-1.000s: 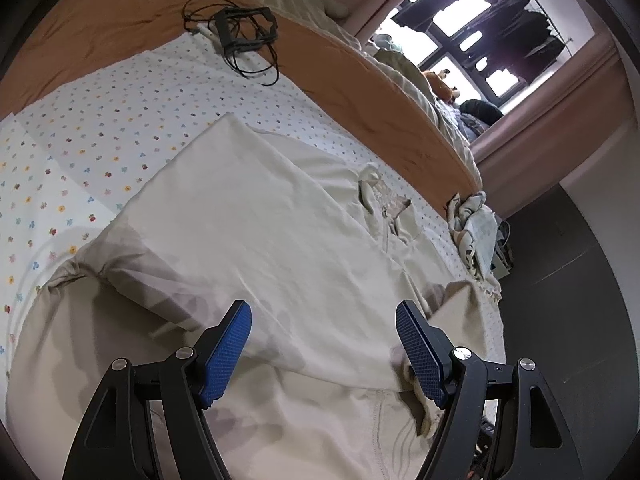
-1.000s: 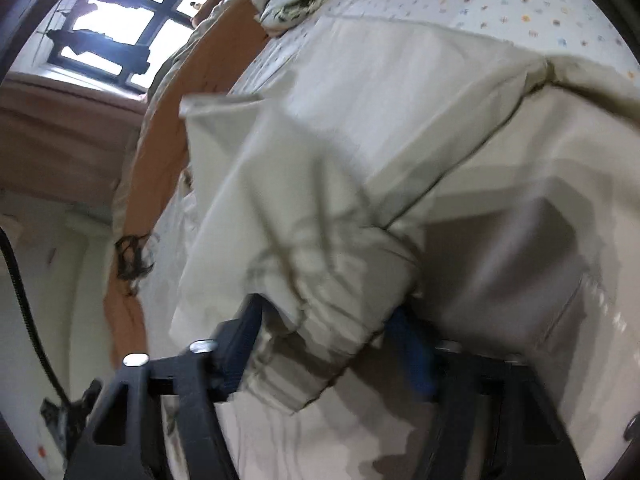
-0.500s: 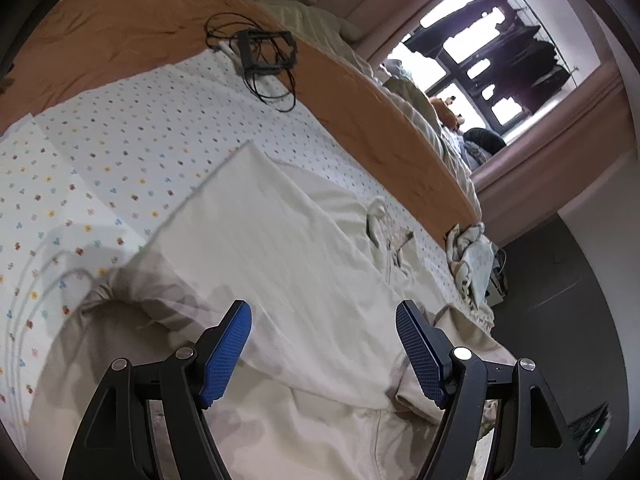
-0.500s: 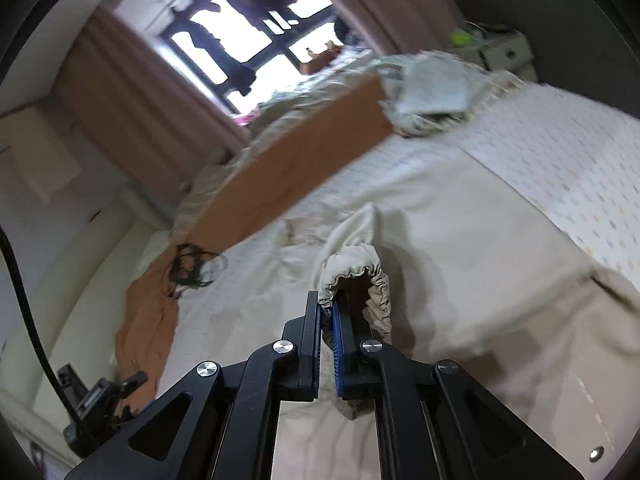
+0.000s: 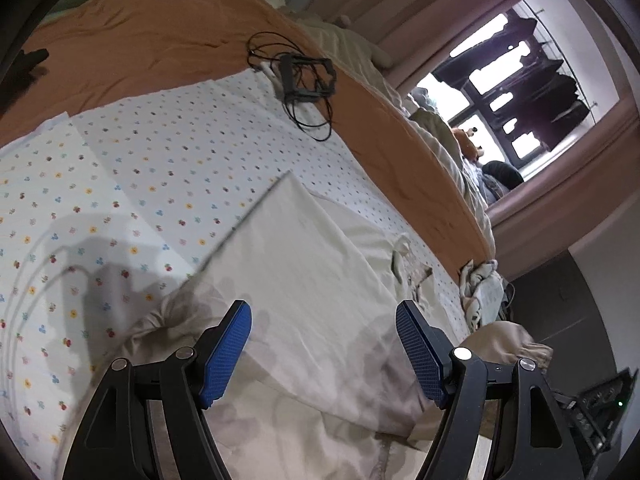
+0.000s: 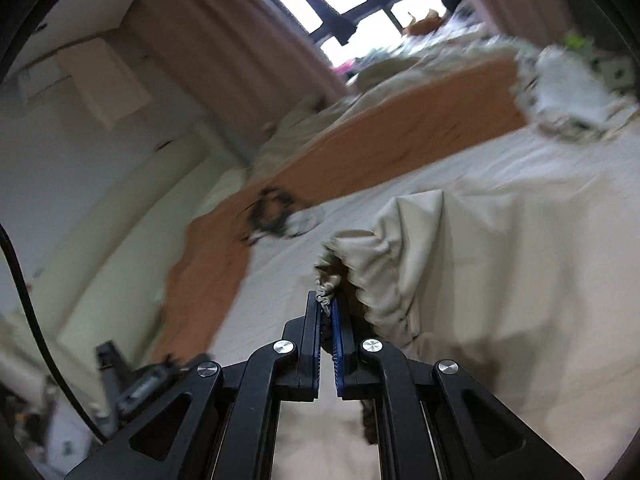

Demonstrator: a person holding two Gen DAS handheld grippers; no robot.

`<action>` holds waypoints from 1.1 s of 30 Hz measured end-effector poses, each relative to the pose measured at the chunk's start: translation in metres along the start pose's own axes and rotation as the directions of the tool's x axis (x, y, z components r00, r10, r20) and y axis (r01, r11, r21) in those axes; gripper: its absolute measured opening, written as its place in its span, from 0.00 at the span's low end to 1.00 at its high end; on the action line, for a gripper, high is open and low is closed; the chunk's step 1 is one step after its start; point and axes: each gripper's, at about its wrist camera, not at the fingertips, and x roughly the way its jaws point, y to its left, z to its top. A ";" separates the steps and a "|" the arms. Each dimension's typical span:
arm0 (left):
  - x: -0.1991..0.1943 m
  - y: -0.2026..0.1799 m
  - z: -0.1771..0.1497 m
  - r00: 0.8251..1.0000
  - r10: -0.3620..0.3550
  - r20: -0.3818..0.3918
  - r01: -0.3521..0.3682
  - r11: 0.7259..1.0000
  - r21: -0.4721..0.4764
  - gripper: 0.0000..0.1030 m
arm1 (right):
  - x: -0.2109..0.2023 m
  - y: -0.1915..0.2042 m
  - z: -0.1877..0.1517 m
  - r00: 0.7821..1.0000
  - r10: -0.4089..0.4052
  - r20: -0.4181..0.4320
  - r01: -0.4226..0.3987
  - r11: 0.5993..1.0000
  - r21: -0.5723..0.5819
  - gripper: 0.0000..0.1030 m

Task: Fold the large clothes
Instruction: 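Grasp the other sleeve cuff with the right tool and lift it, then lay the sleeve across the jacket body and open the right tool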

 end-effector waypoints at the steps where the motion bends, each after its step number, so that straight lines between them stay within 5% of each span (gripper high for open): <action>1: 0.000 0.001 0.000 1.000 0.004 0.002 -0.004 1.000 -0.001 0.73 | 0.007 0.000 -0.002 1.000 -0.003 -0.017 0.003 1.000 -0.003 0.09; 4: 0.000 0.003 0.002 1.000 0.017 0.009 -0.017 1.000 0.000 0.73 | 0.029 -0.006 -0.013 0.995 0.055 -0.082 -0.054 0.998 0.020 0.21; 6: 0.000 0.004 0.001 0.999 0.030 0.010 -0.030 1.000 0.003 0.73 | 0.029 -0.016 -0.018 0.993 0.063 -0.096 -0.058 0.997 0.055 0.50; 7: 0.002 0.004 0.000 0.999 0.033 0.008 -0.033 0.999 0.003 0.73 | 0.025 -0.020 -0.019 0.996 0.027 -0.084 -0.022 0.998 0.058 0.53; 19: 0.056 -0.037 -0.045 0.984 0.057 -0.169 -0.021 0.978 0.208 0.73 | -0.069 -0.124 -0.027 0.977 -0.208 0.048 0.187 0.943 0.276 0.54; 33: 0.114 -0.057 -0.087 0.947 0.171 -0.272 -0.070 0.936 0.345 0.73 | -0.159 -0.240 -0.058 0.909 -0.404 0.099 0.280 0.770 0.573 0.54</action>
